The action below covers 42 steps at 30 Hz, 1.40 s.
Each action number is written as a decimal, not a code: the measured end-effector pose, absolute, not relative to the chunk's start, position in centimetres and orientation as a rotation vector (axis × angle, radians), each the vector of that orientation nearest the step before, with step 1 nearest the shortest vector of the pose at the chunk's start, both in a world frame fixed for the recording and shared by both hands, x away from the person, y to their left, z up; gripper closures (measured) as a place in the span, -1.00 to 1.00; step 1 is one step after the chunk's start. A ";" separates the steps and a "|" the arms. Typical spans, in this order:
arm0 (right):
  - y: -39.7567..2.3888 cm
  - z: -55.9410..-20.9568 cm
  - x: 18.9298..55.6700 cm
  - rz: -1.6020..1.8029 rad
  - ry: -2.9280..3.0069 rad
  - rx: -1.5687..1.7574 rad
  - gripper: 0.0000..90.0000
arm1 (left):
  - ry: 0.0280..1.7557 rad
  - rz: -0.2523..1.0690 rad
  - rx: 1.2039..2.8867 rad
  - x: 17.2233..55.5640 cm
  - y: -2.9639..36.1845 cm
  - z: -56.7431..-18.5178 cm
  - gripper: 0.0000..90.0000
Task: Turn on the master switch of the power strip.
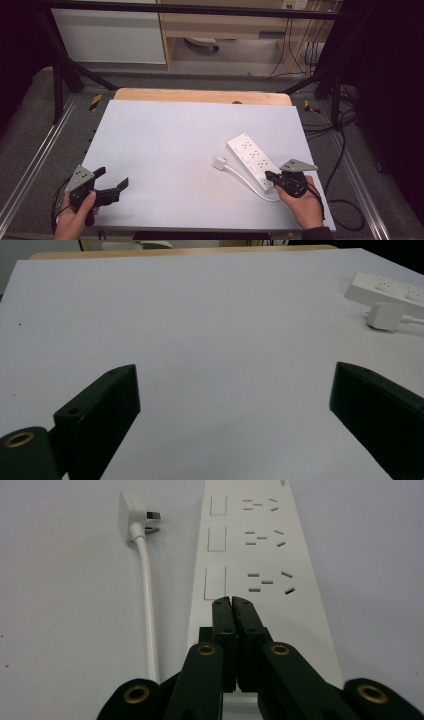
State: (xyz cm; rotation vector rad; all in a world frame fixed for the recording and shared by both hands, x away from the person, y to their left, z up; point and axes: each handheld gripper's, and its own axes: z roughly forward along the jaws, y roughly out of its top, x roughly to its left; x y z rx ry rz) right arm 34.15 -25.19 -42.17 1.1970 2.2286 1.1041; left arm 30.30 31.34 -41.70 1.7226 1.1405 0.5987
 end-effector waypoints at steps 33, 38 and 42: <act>-24.6 -39.9 34.3 1.293 2.024 1.168 -0.75 | 1.137 0.598 1.719 30.3 31.3 -41.7 -0.87; -25.1 -39.7 34.3 1.290 1.951 1.159 -0.94 | 1.138 0.597 1.719 30.3 31.3 -41.7 -0.87; -25.9 -39.9 34.5 1.282 1.924 1.178 -0.94 | 1.137 0.598 1.718 30.3 31.3 -41.7 -0.87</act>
